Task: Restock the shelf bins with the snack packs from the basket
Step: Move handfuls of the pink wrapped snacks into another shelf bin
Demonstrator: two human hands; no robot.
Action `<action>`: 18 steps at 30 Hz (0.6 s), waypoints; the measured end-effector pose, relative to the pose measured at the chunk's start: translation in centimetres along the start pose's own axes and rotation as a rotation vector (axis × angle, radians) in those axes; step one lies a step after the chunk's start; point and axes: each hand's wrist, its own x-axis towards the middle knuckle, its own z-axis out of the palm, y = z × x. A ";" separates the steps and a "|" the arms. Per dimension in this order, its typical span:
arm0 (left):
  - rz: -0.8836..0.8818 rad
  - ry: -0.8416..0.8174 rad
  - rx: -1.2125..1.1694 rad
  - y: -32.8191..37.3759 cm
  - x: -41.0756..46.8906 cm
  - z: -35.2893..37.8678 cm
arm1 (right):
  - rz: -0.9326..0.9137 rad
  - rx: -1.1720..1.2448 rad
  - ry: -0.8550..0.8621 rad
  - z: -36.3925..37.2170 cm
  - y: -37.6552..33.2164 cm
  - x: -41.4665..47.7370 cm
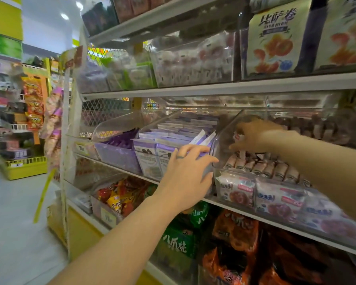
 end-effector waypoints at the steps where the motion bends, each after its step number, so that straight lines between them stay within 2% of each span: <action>1: 0.005 0.007 -0.013 -0.1 0.0 0.1 | -0.050 0.015 -0.062 -0.4 0.8 -0.1; 3: 0.004 0.018 -0.038 -0.1 0.0 0.3 | -0.129 0.031 -0.128 -0.8 1.7 -0.6; 6: 0.002 0.031 -0.058 -0.1 0.2 0.6 | -0.160 0.054 -0.024 0.5 2.4 -0.4; 11: 0.007 0.037 -0.057 -0.1 0.2 0.6 | 0.034 0.114 0.098 1.8 1.0 0.5; 14: 0.008 0.036 -0.056 -0.2 0.2 0.7 | 0.024 0.111 0.048 1.4 0.4 0.5; 18: 0.006 0.037 -0.067 -0.2 0.1 0.8 | -0.059 0.290 -0.094 0.0 1.8 -0.3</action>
